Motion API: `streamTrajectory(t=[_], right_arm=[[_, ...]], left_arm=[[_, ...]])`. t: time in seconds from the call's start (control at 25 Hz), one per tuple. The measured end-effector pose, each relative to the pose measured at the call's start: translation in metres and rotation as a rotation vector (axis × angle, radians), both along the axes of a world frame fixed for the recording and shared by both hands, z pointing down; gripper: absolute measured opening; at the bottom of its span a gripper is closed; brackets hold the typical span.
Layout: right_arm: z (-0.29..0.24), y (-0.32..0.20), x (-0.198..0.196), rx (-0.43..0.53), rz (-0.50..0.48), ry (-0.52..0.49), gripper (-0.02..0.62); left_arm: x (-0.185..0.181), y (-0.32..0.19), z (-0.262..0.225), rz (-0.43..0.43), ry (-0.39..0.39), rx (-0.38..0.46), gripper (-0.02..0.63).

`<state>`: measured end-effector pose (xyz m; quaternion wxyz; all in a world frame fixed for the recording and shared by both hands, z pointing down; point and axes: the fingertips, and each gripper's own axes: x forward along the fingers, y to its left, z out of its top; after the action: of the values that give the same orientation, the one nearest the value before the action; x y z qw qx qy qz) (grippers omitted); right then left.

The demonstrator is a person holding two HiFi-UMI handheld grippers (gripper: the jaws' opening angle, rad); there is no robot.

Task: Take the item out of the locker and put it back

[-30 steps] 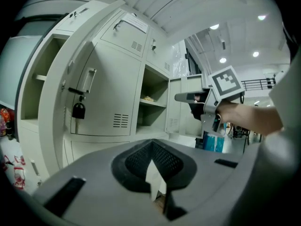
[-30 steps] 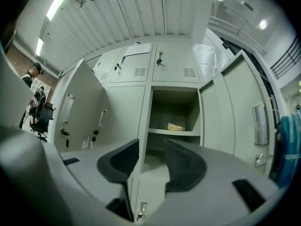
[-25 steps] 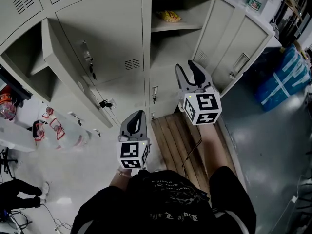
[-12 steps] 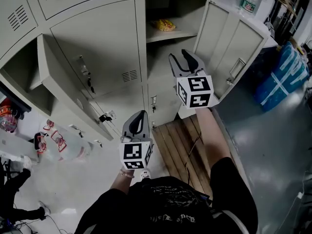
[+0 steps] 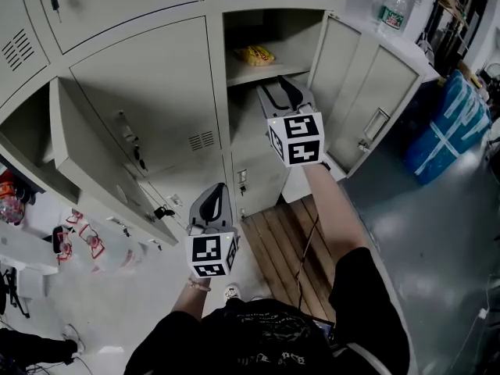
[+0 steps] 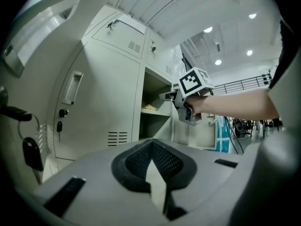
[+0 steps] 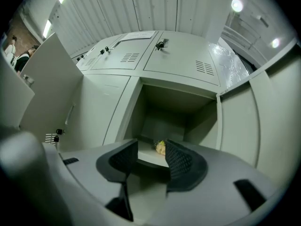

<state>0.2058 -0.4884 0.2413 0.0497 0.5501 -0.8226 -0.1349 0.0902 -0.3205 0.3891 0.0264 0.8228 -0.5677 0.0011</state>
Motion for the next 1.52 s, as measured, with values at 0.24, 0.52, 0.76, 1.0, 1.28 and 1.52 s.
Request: streamTrajectory(t=[0.24,0.52,0.76,1.0,1.28,1.52], right_arm=[[-0.001,-0.034,0.001,-0.018,0.019,-0.002,0.175],[0.009,-0.070,0.001,-0.049,0.015,0.067,0.179],[0.013,-0.095,-0.010,-0.055,0.006,0.156,0.184],[0.020,-0.117,-0.021,-0.084,0.022,0.244,0.187],[0.021,-0.131,-0.026,-0.094,0.054,0.239,0.187],[0.024,-0.137,-0.019,-0.122,0.089,0.251,0.105]], left_arm=[[-0.004,-0.023,-0.010,-0.028,0.005,0.024,0.006],[-0.004,-0.039,-0.007,-0.024,-0.014,0.015,0.006],[-0.010,-0.052,0.000,-0.031,-0.033,-0.005,0.006],[-0.017,-0.059,0.003,-0.037,-0.039,-0.017,0.006],[-0.021,-0.060,0.004,-0.042,-0.040,-0.021,0.006],[-0.021,-0.059,0.007,-0.042,-0.032,-0.027,0.006]])
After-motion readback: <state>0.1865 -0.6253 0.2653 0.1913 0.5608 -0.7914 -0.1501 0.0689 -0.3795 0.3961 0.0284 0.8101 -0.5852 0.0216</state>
